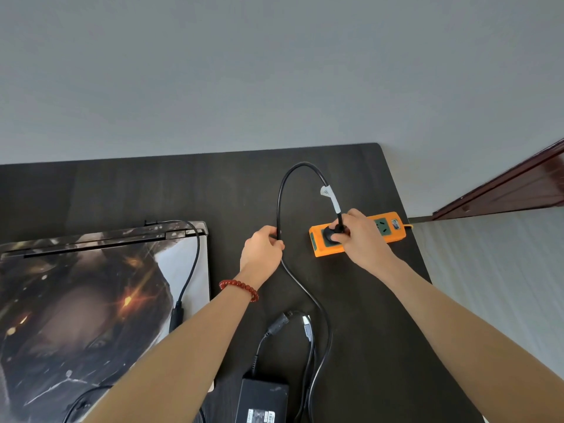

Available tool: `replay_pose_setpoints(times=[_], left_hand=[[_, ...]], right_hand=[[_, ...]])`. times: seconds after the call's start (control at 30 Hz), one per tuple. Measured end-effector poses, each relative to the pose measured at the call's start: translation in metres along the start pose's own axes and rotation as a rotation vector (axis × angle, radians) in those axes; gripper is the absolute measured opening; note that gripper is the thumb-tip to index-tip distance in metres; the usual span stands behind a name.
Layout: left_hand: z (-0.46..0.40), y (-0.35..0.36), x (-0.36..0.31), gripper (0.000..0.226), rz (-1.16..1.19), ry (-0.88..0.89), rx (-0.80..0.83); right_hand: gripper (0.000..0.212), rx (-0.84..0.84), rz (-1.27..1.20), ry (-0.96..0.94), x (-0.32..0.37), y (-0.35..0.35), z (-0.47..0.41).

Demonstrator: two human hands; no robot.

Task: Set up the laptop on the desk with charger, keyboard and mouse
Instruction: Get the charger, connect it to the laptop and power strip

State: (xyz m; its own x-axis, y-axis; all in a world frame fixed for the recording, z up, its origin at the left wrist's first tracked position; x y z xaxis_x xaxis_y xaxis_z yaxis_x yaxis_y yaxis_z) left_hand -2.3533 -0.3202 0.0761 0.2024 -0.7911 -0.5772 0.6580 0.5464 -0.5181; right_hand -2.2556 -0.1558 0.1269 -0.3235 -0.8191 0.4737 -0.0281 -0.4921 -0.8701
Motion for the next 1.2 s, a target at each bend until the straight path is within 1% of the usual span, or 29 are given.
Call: replay_pose_setpoints(times=[0.07,0.3,0.47,0.57,0.73,0.8,0.83,0.87,0.9,0.93,0.97,1.0,1.03,1.07,1.1,1.13,1.17,1.2], left_hand=[[0.0,0.0,0.001,0.028,-0.009,-0.003,0.006],[-0.004,-0.006,0.007,0.025,0.02,-0.013,-0.003],[-0.002,-0.012,0.01,0.026,0.032,-0.016,-0.008],[0.011,-0.025,0.019,0.024,0.048,-0.004,-0.051],[0.062,-0.056,0.045,0.022,0.102,0.05,-0.122],[0.091,-0.073,0.067,0.021,0.116,0.075,-0.171],[0.107,-0.082,0.08,0.02,0.117,0.087,-0.207],[0.122,-0.09,0.094,0.019,0.123,0.095,-0.244],[0.139,-0.098,0.11,0.018,0.124,0.102,-0.277],[0.154,-0.105,0.126,0.018,0.115,0.105,-0.302],[0.172,-0.113,0.145,0.019,0.093,0.108,-0.327],[0.186,-0.12,0.161,0.019,0.06,0.121,-0.356],[0.199,-0.125,0.176,0.019,0.022,0.134,-0.385],[0.21,-0.129,0.193,0.019,-0.019,0.135,-0.407],[0.218,-0.131,0.208,0.02,-0.052,0.12,-0.413],[0.221,-0.13,0.222,0.019,-0.078,0.092,-0.392],[0.223,-0.125,0.235,0.018,-0.09,0.043,-0.341],[0.226,-0.118,0.249,0.017,-0.084,-0.01,-0.264]], right_hand=[[0.022,-0.009,-0.005,0.004,0.001,-0.002,-0.002],[0.019,-0.019,0.073,-0.078,0.012,0.004,-0.006],[0.019,-0.052,0.063,-0.031,0.0,-0.001,-0.006],[0.018,-0.08,0.096,-0.013,0.005,-0.001,-0.003],[0.018,-0.122,0.11,0.036,0.014,-0.005,0.004],[0.028,-0.081,0.101,0.069,0.018,0.002,0.009],[0.039,-0.065,0.045,0.107,0.018,0.007,0.013],[0.053,-0.084,-0.047,0.165,0.016,0.01,0.02],[0.064,-0.154,-0.129,0.22,0.019,0.01,0.033],[0.069,-0.252,-0.162,0.252,0.024,0.007,0.051],[0.067,-0.333,-0.14,0.229,0.038,0.006,0.075],[0.063,-0.371,-0.078,0.129,0.057,0.008,0.099],[0.058,-0.335,-0.014,-0.062,0.083,0.018,0.123],[0.057,-0.219,0.037,-0.313,0.115,0.036,0.15],[0.058,-0.033,0.099,-0.565,0.145,0.059,0.18],[0.063,0.196,0.189,-0.776,0.165,0.086,0.211],[0.07,0.417,0.291,-0.928,0.175,0.112,0.238],[0.079,0.608,0.371,-1.016,0.178,0.134,0.259]])
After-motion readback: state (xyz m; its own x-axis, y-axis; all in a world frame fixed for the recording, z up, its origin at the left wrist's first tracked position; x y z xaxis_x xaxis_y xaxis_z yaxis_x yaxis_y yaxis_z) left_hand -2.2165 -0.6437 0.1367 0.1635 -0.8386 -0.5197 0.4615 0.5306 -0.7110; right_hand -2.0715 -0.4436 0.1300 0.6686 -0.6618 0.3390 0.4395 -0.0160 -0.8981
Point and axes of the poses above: each hand's wrist, its own z-axis away from the middle knuckle, its own y-axis out of the palm, x = y × z, the point moved 7 cm from there along -z, towards the middle knuckle, and after that the axes turned 14 degrees about -y, right-handed, at the moved point
